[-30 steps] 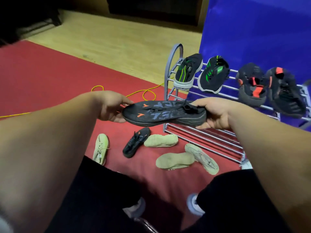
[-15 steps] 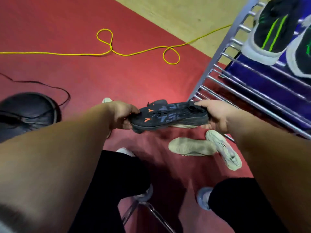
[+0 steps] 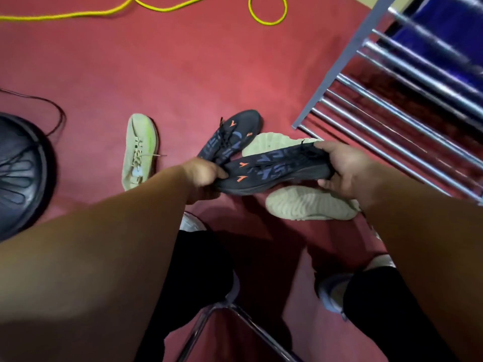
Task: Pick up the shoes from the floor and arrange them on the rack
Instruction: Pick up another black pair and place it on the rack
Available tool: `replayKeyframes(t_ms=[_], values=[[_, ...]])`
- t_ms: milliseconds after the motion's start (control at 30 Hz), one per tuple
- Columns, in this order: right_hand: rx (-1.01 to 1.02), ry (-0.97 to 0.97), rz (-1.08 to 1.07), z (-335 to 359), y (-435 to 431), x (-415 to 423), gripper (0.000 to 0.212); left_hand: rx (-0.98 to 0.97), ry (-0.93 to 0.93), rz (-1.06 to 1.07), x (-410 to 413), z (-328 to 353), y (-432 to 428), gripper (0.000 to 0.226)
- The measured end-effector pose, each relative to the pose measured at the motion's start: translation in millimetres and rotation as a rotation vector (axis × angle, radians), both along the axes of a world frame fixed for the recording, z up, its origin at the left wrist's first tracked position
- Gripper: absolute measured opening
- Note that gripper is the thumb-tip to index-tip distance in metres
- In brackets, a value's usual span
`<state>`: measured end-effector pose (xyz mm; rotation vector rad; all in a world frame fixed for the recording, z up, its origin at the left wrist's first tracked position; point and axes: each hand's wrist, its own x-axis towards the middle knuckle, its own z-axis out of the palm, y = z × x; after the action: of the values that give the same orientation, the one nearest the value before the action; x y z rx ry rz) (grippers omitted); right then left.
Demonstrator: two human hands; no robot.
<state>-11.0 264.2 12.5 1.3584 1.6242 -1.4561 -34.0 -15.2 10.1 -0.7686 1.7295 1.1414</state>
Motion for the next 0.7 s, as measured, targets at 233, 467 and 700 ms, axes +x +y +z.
replayKeyframes(t_ms=[233,467,700], values=[[-0.047,-0.016,0.006,-33.7,-20.0,-23.1,0.026,-0.031,-0.031,0.045,-0.2,-24.9,-18.4,0.013],[-0.056,0.061,-0.048,-59.9,-37.8,-46.3,0.033,-0.014,-0.072,0.064,10.3,-49.5,-21.3,0.009],[-0.082,0.059,-0.132,-73.9,-39.9,-52.8,0.022,0.013,-0.107,0.116,17.5,-65.0,-8.0,0.010]])
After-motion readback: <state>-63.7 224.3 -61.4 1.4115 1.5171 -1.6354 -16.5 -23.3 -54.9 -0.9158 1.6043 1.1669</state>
